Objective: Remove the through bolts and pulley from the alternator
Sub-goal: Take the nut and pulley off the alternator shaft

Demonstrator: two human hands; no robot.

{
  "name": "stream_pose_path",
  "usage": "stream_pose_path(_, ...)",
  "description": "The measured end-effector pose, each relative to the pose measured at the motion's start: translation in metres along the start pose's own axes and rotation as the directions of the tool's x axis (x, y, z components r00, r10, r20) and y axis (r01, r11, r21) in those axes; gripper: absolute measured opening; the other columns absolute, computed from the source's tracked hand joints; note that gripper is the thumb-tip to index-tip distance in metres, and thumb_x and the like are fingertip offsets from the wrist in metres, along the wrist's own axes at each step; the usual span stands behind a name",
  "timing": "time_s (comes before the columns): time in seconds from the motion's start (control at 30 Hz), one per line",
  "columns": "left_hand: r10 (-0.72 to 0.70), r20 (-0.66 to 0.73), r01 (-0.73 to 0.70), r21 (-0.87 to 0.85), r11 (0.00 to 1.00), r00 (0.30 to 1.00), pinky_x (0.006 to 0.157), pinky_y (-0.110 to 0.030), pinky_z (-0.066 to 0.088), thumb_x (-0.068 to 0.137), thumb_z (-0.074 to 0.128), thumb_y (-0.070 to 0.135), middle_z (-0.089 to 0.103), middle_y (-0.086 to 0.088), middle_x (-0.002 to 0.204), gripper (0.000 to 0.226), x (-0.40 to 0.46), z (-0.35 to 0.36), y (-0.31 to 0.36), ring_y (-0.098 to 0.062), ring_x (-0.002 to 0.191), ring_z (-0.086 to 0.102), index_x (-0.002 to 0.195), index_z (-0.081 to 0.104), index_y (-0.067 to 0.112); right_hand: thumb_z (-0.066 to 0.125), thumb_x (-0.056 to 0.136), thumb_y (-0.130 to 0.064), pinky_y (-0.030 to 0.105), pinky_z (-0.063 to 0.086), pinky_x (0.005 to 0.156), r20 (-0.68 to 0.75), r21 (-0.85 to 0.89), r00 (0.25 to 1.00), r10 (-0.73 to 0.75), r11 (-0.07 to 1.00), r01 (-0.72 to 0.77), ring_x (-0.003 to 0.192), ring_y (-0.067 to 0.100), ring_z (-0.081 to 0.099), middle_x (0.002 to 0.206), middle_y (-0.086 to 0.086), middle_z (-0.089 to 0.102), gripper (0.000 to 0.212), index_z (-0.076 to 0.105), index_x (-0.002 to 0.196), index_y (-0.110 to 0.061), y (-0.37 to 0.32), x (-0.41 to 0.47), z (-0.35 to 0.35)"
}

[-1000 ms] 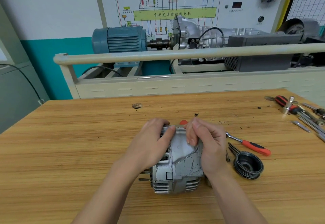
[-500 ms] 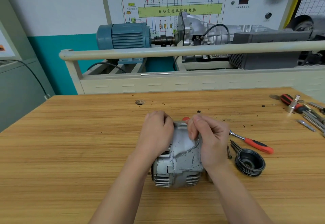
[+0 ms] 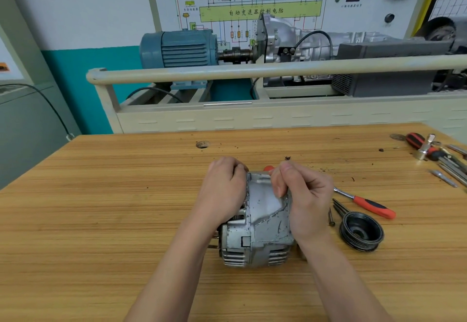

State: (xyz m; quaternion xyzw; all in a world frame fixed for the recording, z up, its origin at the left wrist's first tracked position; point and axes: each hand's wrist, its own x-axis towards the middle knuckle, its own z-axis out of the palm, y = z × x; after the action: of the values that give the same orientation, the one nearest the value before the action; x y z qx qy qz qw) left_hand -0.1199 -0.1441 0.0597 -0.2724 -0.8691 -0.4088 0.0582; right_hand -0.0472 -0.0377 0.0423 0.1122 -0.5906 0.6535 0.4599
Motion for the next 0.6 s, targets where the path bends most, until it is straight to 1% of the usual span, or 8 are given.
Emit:
stream_pose_path(0.1, -0.019, 0.053, 0.020, -0.006, 1.000, 0.998, 0.082, -0.027, 0.031, 0.101, 0.032, 0.023, 0.051, 0.006, 0.102, 0.023, 0.003, 0.000, -0.001, -0.011, 0.103, 0.042, 0.098, 0.055, 0.018, 0.051, 0.087, -0.021, 0.040, 0.034, 0.054, 0.019, -0.011, 1.000, 0.006, 1.000, -0.006, 0.046, 0.026, 0.035, 0.045, 0.009, 0.039, 0.043, 0.046, 0.047, -0.006, 0.001, 0.001, -0.001)
stream_pose_path(0.17, -0.038, 0.082, 0.039, -0.018, 0.999, 0.996, 0.082, -0.028, 0.032, 0.101, 0.032, 0.024, 0.048, 0.010, 0.097, 0.022, 0.004, -0.001, -0.001, -0.011, 0.102, 0.041, 0.097, 0.053, 0.018, 0.051, 0.087, -0.021, 0.043, 0.035, 0.054, 0.052, -0.022, 0.999, 0.018, 1.000, -0.017, 0.047, 0.027, 0.036, 0.045, 0.008, 0.040, 0.043, 0.047, 0.047, -0.005, 0.001, 0.002, -0.002)
stream_pose_path(0.27, -0.052, 0.069, 0.057, -0.062, 0.996, 0.996, 0.079, -0.031, 0.034, 0.100, 0.035, 0.023, 0.048, 0.012, 0.093, 0.020, 0.003, -0.002, 0.001, -0.014, 0.098, 0.043, 0.090, 0.053, 0.019, 0.051, 0.086, -0.022, 0.046, 0.037, 0.055, 0.109, -0.027, 0.994, 0.032, 0.999, -0.029, 0.048, 0.024, 0.039, 0.046, 0.007, 0.042, 0.042, 0.049, 0.048, -0.004, 0.001, 0.006, -0.003)
stream_pose_path(0.37, -0.086, 0.057, 0.092, -0.115, 0.989, 0.995, 0.075, -0.034, 0.036, 0.097, 0.039, 0.021, 0.052, 0.007, 0.090, 0.020, 0.004, -0.002, 0.001, -0.017, 0.096, 0.046, 0.086, 0.055, 0.017, 0.053, 0.084, -0.023, 0.047, 0.039, 0.057, 0.168, -0.037, 0.985, 0.042, 0.999, -0.037, 0.049, 0.019, 0.043, 0.047, 0.002, 0.046, 0.039, 0.052, 0.049, -0.005, 0.000, 0.010, -0.007)
stream_pose_path(0.43, -0.129, 0.064, 0.138, -0.172, 0.975, 0.990, 0.072, -0.036, 0.040, 0.095, 0.042, 0.019, 0.056, -0.001, 0.089, 0.019, 0.007, -0.002, 0.002, -0.021, 0.096, 0.049, 0.086, 0.058, 0.013, 0.055, 0.084, -0.023, 0.048, 0.039, 0.056, 0.204, -0.044, 0.978, 0.044, 0.998, -0.036, 0.048, 0.024, 0.042, 0.048, 0.006, 0.047, 0.038, 0.052, 0.051, -0.005, -0.001, 0.011, -0.010)
stream_pose_path(0.47, -0.152, 0.060, 0.161, -0.189, 0.969, 0.987, 0.068, -0.034, 0.039, 0.094, 0.045, 0.019, 0.058, -0.004, 0.088, 0.019, 0.008, -0.002, 0.002, -0.022, 0.093, 0.051, 0.084, 0.059, 0.011, 0.056, 0.084, -0.022, 0.049, 0.039, 0.055, 0.215, -0.045, 0.976, 0.043, 0.998, -0.034, 0.048, 0.027, 0.040, 0.048, 0.010, 0.046, 0.037, 0.052, 0.052, -0.004, -0.001, 0.012, -0.011)
stream_pose_path(0.53, -0.179, 0.041, 0.184, -0.174, 0.967, 0.983, 0.058, -0.029, 0.036, 0.093, 0.047, 0.019, 0.058, -0.004, 0.077, 0.022, 0.013, -0.004, 0.005, -0.019, 0.076, 0.052, 0.077, 0.059, 0.009, 0.057, 0.083, -0.020, 0.049, 0.038, 0.053, 0.221, -0.038, 0.975, 0.037, 0.999, -0.029, 0.046, 0.029, 0.040, 0.049, 0.014, 0.046, 0.036, 0.052, 0.053, -0.003, -0.001, 0.012, -0.011)
stream_pose_path(0.6, -0.180, 0.008, 0.180, -0.077, 0.981, 0.984, 0.052, -0.027, 0.033, 0.092, 0.048, 0.021, 0.055, -0.001, 0.065, 0.025, 0.017, -0.005, 0.009, -0.016, 0.061, 0.048, 0.073, 0.059, 0.009, 0.058, 0.083, -0.019, 0.049, 0.036, 0.049, 0.220, -0.028, 0.975, 0.028, 0.999, -0.022, 0.045, 0.028, 0.040, 0.048, 0.014, 0.047, 0.035, 0.053, 0.053, -0.003, 0.001, 0.013, -0.010)
